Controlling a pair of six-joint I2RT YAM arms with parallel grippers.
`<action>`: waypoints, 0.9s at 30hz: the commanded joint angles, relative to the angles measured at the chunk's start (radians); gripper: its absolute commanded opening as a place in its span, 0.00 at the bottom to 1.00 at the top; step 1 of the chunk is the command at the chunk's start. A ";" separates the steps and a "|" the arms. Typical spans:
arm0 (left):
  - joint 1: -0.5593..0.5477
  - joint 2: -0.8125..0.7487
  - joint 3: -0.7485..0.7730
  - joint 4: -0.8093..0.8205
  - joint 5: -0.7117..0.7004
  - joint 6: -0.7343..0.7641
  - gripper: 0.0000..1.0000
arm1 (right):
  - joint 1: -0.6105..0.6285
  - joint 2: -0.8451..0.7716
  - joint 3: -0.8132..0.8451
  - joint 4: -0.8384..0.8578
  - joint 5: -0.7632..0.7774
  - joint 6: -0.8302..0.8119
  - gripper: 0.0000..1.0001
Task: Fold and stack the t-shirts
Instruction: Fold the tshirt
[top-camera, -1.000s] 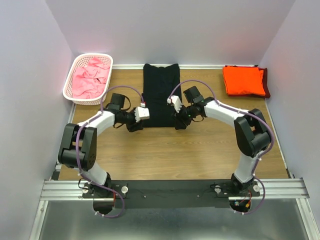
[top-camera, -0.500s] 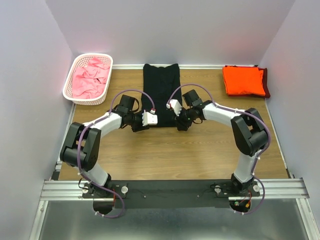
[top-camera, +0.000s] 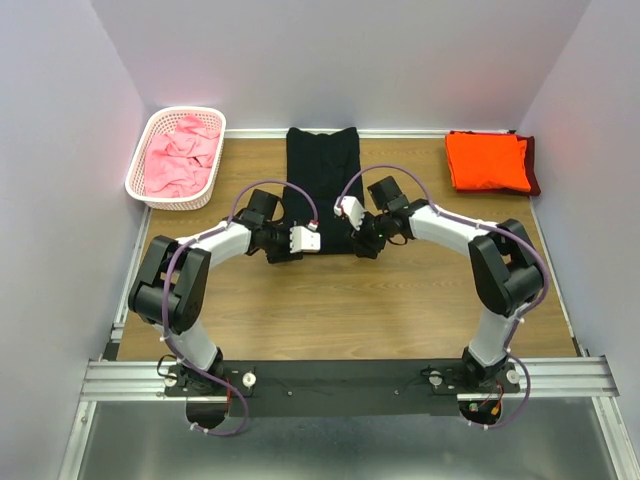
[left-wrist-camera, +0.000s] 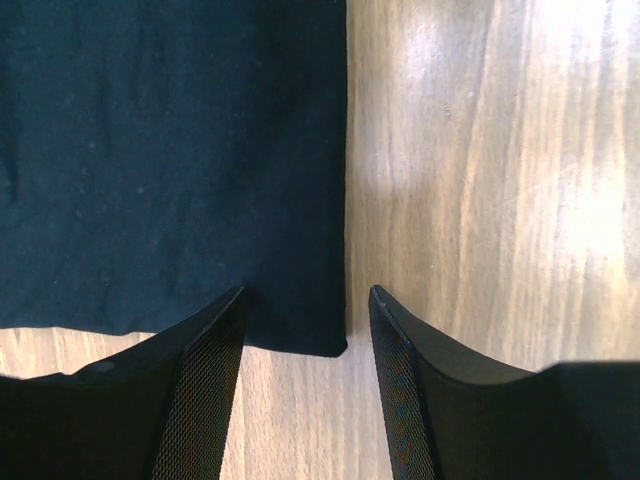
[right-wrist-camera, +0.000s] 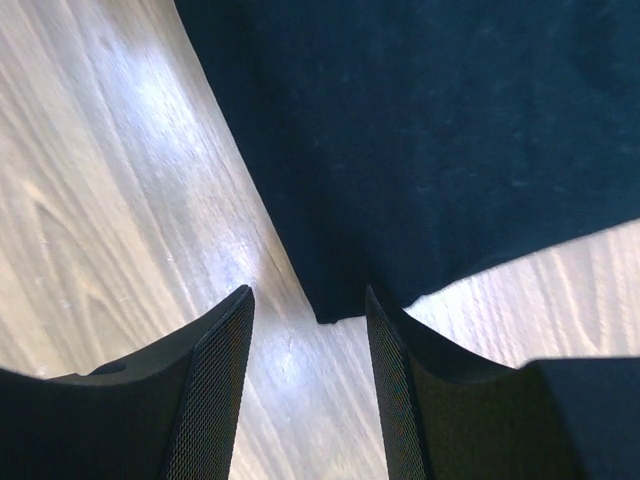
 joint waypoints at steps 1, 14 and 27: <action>-0.007 0.022 0.030 -0.025 -0.035 0.022 0.59 | 0.005 0.078 -0.018 0.005 0.029 -0.060 0.57; -0.007 0.074 0.069 -0.085 -0.037 0.048 0.01 | 0.005 0.103 -0.078 0.056 0.092 -0.073 0.01; 0.019 -0.046 0.142 -0.191 0.074 0.010 0.00 | 0.006 -0.075 0.000 -0.033 0.051 0.035 0.00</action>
